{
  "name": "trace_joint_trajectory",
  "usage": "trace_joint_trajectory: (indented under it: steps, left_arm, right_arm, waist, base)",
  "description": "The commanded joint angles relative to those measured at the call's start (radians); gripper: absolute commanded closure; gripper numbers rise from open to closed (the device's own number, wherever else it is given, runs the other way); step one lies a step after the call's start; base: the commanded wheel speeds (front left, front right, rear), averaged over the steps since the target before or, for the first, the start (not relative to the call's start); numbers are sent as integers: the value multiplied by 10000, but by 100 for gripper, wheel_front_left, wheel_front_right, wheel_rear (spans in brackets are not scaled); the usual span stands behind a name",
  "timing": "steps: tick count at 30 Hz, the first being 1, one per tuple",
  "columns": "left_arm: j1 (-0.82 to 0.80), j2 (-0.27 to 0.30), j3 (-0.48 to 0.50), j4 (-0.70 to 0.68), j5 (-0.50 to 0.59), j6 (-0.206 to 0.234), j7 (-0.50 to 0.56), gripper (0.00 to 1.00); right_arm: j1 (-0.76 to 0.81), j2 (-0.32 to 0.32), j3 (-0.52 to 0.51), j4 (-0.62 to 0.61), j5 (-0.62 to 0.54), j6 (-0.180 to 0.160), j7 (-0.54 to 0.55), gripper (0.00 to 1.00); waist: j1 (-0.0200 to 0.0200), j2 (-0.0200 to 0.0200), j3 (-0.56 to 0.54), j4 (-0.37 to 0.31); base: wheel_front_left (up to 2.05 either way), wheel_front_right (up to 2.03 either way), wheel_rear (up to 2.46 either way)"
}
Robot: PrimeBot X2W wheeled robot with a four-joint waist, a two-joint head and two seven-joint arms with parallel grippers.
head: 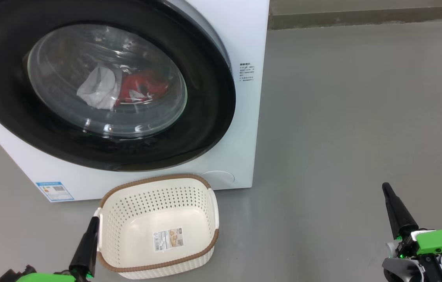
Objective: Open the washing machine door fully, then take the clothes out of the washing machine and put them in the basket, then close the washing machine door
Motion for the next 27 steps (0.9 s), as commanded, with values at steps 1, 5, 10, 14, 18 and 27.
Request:
trace_joint_trajectory:
  steps: [1, 5, 10, 14, 18, 27]
  left_arm:
    - [-419, 100, 343, -264, 112, -69, 29, 100]
    - [141, -59, -54, 298, 1, 2, -8, 0]
    - [260, -66, -116, 281, 140, -1, -157, 0]
    - [308, -35, -150, 195, 380, -3, -276, 0]
    - [351, -17, -155, 104, 789, -6, -395, 0]
    - [436, 14, -208, -85, 2169, -11, -663, 0]
  right_arm:
    - [-430, -116, 186, -286, -87, 4, 56, 100]
    - [135, 113, 42, 307, 5, 0, -18, 0]
    - [266, 147, 216, 335, -53, 0, -161, 0]
    - [325, 104, 357, 324, -247, 0, -284, 0]
    - [353, 84, 452, 333, -516, 0, -403, 0]
    - [405, 50, 632, 366, -1591, 1, -668, 0]
  waist:
    - [0, 0, 0, 0]
    - [0, 0, 1, 0]
    - [16, 0, 10, 15]
    - [10, 0, -3, 39]
    - [1, 0, 20, 56]
    - [0, 0, 33, 92]
  base:
    - [0, 0, 0]
    - [0, 0, 0]
    - [0, 0, 0]
    - [0, 0, 0]
    - [0, 0, 0]
    - [0, 0, 0]
